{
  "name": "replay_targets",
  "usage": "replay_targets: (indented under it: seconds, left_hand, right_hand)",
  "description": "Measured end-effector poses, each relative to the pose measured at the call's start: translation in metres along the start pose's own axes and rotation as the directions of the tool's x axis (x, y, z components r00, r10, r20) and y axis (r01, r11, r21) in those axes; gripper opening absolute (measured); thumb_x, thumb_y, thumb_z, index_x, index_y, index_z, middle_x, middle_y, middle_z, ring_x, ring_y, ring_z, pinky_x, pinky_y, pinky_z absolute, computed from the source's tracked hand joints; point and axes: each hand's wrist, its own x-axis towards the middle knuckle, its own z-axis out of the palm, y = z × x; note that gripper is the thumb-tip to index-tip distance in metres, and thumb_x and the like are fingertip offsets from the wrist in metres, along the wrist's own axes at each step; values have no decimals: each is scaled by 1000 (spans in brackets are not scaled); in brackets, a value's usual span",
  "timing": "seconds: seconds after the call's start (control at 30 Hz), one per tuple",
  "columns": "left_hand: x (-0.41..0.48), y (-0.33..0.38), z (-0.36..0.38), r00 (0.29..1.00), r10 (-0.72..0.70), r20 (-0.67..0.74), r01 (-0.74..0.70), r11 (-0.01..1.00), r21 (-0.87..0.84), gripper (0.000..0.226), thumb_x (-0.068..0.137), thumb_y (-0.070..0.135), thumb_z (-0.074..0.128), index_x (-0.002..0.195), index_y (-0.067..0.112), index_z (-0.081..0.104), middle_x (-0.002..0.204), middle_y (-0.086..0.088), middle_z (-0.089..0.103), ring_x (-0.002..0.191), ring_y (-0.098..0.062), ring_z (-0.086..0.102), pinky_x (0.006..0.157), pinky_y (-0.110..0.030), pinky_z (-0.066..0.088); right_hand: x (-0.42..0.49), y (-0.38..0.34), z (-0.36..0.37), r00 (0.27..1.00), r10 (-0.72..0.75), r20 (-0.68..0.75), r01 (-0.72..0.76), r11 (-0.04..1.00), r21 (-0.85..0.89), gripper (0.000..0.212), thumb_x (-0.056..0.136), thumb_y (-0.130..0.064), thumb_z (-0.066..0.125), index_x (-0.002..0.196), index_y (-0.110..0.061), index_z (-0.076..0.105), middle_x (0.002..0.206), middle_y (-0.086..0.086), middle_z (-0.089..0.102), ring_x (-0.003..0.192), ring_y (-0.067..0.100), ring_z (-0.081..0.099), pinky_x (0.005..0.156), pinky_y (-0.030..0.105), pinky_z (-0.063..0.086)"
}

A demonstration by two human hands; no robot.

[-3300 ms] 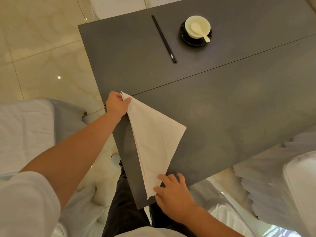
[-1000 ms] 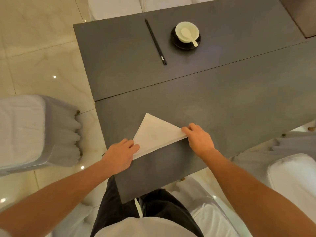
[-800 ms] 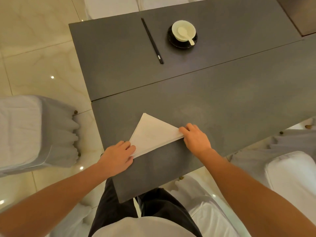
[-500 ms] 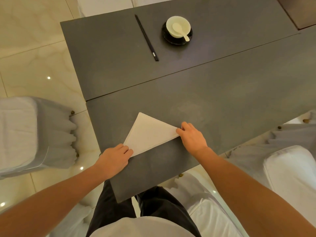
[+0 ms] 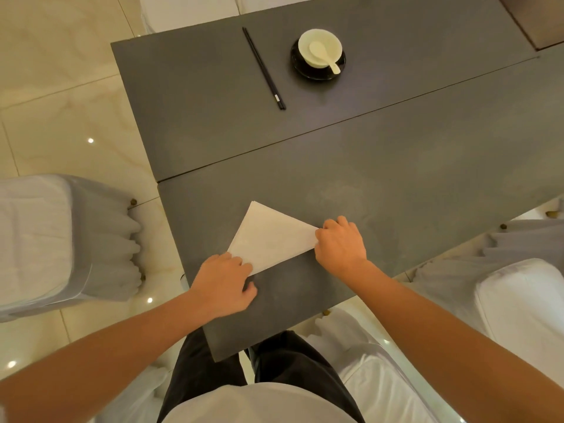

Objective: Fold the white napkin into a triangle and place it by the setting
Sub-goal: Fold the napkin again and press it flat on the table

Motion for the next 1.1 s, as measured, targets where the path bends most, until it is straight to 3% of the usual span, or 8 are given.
replay_targets:
  seconds: [0.07, 0.13, 0.2, 0.3, 0.43, 0.53, 0.8, 1.1]
  left_hand:
    - [13, 4, -3, 981, 35, -190, -36, 999, -3, 31, 85, 39, 47, 88, 14, 64, 78, -3, 60, 72, -20, 52, 61, -32, 42]
    - [31, 6, 1, 961, 14, -276, -19, 1000, -13, 36, 86, 35, 51, 110, 10, 60, 105, -11, 62, 93, -29, 56, 73, -39, 47]
    - [50, 9, 4, 968, -32, -249, 20, 998, -52, 55, 88, 35, 47, 133, 4, 48, 134, -18, 53, 121, -37, 50, 92, -44, 46]
    - [72, 7, 15, 991, -20, -133, 18, 1000, -18, 72, 92, 38, 35, 152, 1, 18, 159, -20, 26, 147, -39, 20, 115, -48, 30]
    - [80, -9, 27, 996, 45, -75, -42, 998, 41, 70, 95, 45, 23, 154, 7, 15, 163, -14, 14, 150, -34, 9, 118, -50, 21]
    - [80, -17, 31, 995, 66, -70, -62, 996, 64, 82, 94, 60, 26, 154, 5, 14, 165, -12, 9, 151, -30, 5, 119, -51, 16]
    - [74, -17, 28, 998, -6, -62, 8, 999, 32, 102, 86, 76, 25, 153, 1, 12, 164, -15, 6, 151, -34, 4, 119, -56, 13]
    - [3, -19, 61, 997, -73, -23, 73, 997, 25, 76, 99, 56, 18, 155, 5, 7, 164, -14, 2, 150, -38, 6, 119, -56, 16]
  right_hand:
    - [3, -11, 2, 993, -6, -117, 20, 993, 114, 20, 83, -10, 52, 95, -7, 68, 92, 11, 64, 84, 33, 51, 70, 38, 38]
    - [9, -31, 3, 980, -54, -192, 98, 969, 226, 28, 81, -7, 55, 108, -6, 65, 102, 14, 64, 91, 36, 53, 73, 41, 44]
    - [17, -55, 5, 974, -101, -201, 163, 933, 321, 39, 85, -7, 54, 123, -5, 56, 119, 15, 60, 112, 38, 51, 85, 46, 46]
    - [27, -76, 18, 994, -103, -35, 108, 920, 377, 55, 96, -14, 38, 148, -4, 23, 155, 14, 29, 144, 34, 19, 115, 46, 26]
    - [20, -73, 46, 998, -31, 58, 16, 969, 245, 62, 98, -39, 11, 152, -10, -1, 162, 8, 2, 148, 29, -3, 120, 47, 7]
    - [9, -64, 55, 997, -15, 75, -2, 975, 224, 69, 98, -53, 10, 152, -13, -6, 162, 3, -8, 147, 26, -12, 120, 46, -3]
    - [-22, -29, 63, 983, 139, 123, -155, 979, 129, 70, 96, -61, 4, 149, -21, -17, 162, 3, -14, 146, 28, -17, 119, 53, 1]
    - [-19, -30, 55, 974, 136, 183, -161, 978, 129, 71, 95, -61, 7, 146, -23, -24, 161, 4, -17, 146, 30, -18, 119, 55, 1]
